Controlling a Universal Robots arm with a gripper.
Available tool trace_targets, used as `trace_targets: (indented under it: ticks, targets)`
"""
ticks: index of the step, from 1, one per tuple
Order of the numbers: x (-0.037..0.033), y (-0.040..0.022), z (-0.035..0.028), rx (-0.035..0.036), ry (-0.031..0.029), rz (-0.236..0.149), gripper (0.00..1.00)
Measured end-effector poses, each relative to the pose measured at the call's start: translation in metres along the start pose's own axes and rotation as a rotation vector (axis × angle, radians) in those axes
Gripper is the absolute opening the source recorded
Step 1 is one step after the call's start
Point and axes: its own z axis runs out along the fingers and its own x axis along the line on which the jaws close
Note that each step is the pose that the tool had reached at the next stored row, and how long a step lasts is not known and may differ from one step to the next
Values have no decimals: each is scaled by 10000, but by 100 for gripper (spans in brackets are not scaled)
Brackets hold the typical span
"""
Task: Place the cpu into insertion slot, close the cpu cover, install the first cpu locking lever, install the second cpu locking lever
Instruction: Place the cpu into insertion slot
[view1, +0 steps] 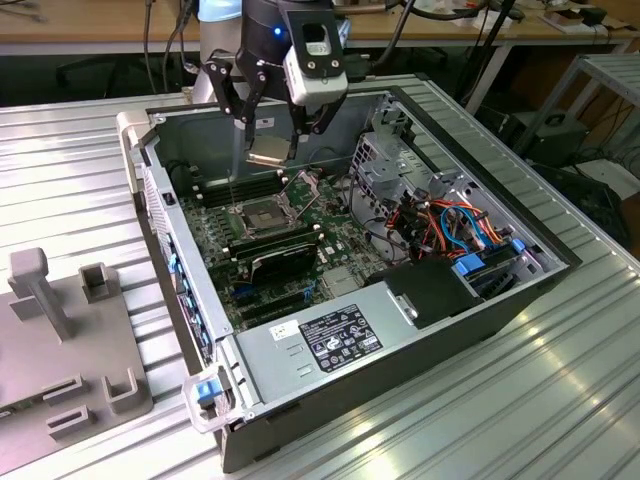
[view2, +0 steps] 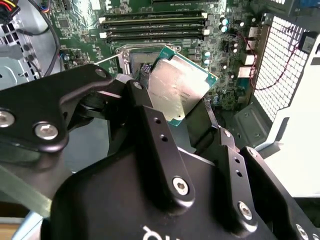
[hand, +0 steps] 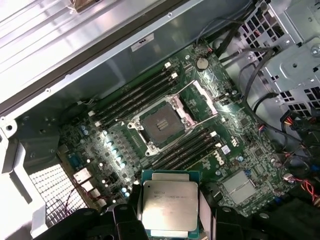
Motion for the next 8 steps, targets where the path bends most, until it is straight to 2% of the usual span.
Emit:
trace_targets:
  ticks: [4,8]
  targets:
    - [22,50,37,2,-5,97,54]
    - [50,146,97,4,-9,181,54]
